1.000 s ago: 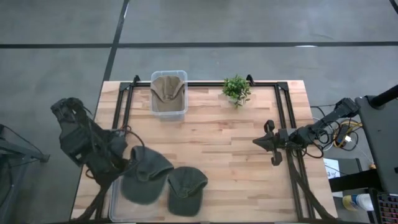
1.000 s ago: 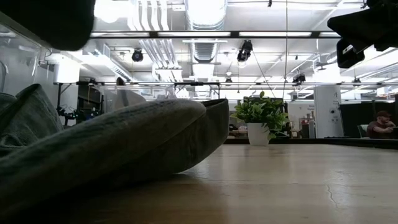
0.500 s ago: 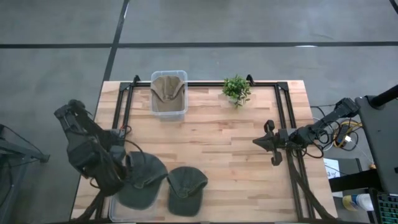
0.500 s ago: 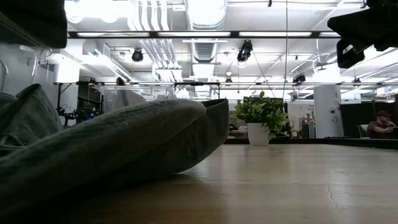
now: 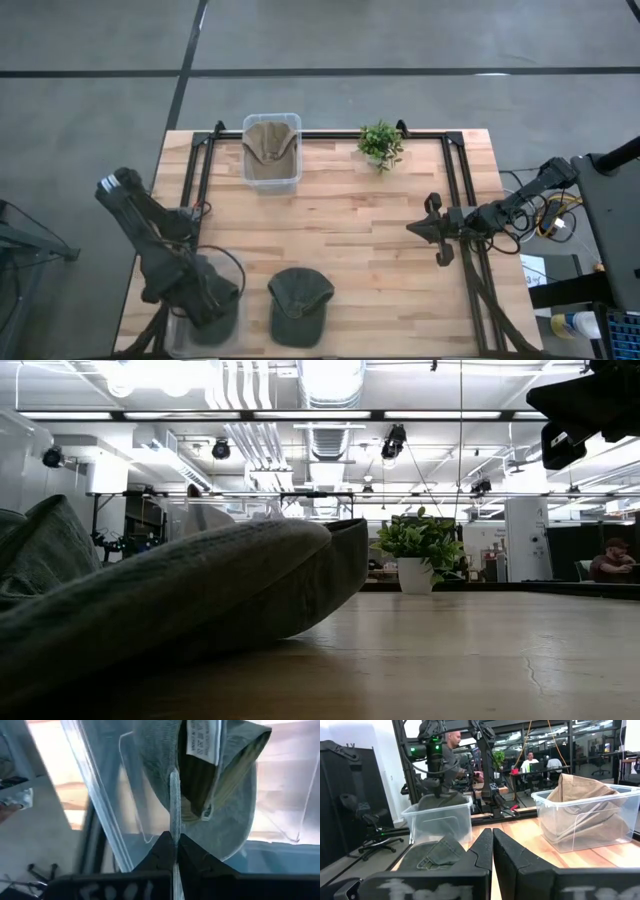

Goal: Pick & Place hat
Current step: Put the top black cap into the bottom transparent bin

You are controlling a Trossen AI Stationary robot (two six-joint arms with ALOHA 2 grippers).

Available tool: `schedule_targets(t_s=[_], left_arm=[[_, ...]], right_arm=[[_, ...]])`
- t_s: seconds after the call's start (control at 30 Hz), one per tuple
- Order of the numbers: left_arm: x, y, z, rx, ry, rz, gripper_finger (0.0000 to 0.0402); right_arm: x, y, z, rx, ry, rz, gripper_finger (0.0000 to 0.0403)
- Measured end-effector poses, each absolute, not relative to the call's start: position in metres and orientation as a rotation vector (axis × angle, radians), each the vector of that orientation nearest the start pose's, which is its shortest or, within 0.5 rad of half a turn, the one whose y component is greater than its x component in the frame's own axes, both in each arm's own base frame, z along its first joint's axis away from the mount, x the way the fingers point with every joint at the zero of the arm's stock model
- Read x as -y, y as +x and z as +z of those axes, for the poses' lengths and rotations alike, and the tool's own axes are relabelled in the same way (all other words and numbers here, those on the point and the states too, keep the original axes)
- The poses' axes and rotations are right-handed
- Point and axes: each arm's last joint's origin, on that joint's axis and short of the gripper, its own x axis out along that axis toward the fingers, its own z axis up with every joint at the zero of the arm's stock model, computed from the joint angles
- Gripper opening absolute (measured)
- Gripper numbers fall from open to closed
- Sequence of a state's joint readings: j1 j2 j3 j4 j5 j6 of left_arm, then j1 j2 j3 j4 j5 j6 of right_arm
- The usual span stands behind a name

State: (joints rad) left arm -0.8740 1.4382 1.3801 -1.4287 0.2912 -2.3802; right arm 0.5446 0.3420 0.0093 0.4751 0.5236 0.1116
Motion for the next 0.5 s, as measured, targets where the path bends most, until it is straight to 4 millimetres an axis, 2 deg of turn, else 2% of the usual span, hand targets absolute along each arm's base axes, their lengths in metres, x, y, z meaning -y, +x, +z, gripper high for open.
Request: schedule_targets(t_s=[0.3,0.5], left_arm=[[0.198,0.165,0.302,-1.476,-1.28,1.187,0.001],[0.199,0.167,0.296,-1.471,-1.247,1.18,0.0026]], right_arm=[[-0.047,0.105,0.182,0.121,0.184,0.028,0.0008],[-0.047,0.105,0.182,0.122,0.184,0.028,0.0008]])
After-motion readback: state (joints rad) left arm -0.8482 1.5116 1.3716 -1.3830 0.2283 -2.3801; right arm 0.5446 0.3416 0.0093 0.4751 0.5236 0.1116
